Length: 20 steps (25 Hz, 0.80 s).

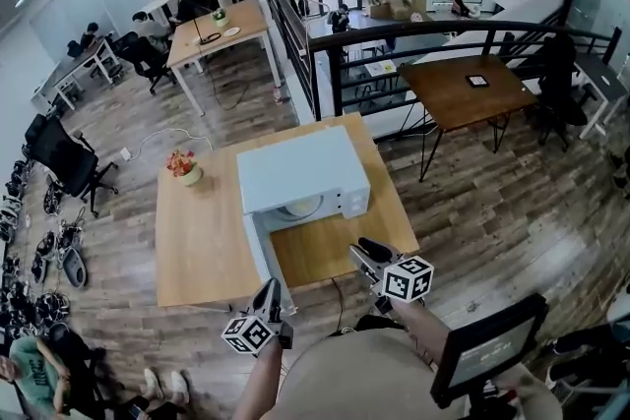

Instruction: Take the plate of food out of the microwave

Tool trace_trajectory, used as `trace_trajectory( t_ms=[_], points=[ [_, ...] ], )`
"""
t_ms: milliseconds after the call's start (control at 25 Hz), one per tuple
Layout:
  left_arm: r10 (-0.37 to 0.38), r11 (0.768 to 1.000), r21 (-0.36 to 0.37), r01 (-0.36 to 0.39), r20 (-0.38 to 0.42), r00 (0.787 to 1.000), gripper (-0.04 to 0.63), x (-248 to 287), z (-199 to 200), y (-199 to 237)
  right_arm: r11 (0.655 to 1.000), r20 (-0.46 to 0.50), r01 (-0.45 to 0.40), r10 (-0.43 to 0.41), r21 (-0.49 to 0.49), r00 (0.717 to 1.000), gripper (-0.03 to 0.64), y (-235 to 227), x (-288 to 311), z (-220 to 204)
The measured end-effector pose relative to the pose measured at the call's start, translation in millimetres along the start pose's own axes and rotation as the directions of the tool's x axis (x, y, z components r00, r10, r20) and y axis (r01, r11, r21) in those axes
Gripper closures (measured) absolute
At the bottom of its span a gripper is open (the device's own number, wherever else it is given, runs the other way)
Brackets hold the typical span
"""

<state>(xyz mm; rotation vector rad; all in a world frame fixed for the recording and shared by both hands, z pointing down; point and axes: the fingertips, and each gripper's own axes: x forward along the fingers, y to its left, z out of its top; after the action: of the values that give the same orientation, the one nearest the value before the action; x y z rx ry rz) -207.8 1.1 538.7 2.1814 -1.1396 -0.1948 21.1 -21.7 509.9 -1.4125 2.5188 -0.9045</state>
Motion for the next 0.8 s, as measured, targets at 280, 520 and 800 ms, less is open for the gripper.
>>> trace_trajectory(
  t_ms=[280,520,800],
  points=[
    [0.036,0.999,-0.036,-0.036,-0.001,0.999,0.591,44.6,-21.2,-35.2,0.999,-0.063,-0.036,0.034,-0.022,0.997,0.48,-49.4,2.0,28.9],
    [0.092,0.995,-0.032,-0.091,0.027,0.995,0.591,65.4,-27.3,-53.5,0.998,-0.101,-0.06,0.061,0.009,0.993,0.48,-84.6,-6.8,32.5],
    [0.166,0.985,-0.061,-0.161,0.074,0.983,0.591,84.7,-46.9,-64.7,0.996,-0.089,-0.082,0.078,-0.035,0.993,0.48,-118.5,-24.4,54.9]
  ],
)
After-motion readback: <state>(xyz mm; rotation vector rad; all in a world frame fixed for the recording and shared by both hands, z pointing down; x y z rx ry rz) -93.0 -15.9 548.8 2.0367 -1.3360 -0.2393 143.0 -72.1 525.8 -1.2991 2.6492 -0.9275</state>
